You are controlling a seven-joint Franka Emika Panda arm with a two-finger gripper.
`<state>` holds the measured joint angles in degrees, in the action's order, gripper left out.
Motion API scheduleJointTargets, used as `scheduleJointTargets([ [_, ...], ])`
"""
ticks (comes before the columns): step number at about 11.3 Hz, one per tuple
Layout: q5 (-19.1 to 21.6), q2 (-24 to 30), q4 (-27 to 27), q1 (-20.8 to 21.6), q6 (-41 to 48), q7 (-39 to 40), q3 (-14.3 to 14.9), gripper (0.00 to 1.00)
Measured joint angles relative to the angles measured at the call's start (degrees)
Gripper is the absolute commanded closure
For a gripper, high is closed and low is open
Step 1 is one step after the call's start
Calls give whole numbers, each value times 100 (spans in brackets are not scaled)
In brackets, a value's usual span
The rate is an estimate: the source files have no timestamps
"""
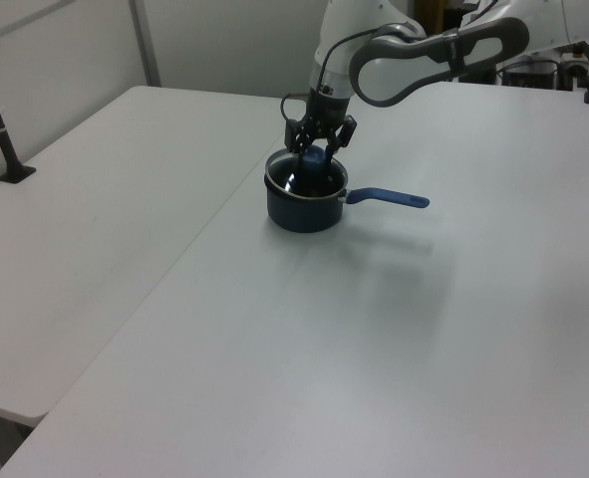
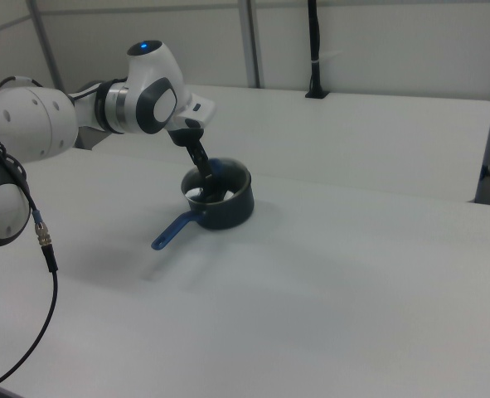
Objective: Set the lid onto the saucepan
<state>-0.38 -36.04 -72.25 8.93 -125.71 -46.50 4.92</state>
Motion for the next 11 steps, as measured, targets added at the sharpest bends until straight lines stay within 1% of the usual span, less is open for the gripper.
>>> scheduleJointTargets([
  [5, 6, -26, 7, 18, 0, -8, 1, 0],
  [7, 6, 95, 28, 13, 160, -8, 20, 0],
  [9, 6, 527, -5, -23, 648, -5, 40, 0],
  [11, 0, 1187, -248, -66, 1288, 355, 43, 0],
])
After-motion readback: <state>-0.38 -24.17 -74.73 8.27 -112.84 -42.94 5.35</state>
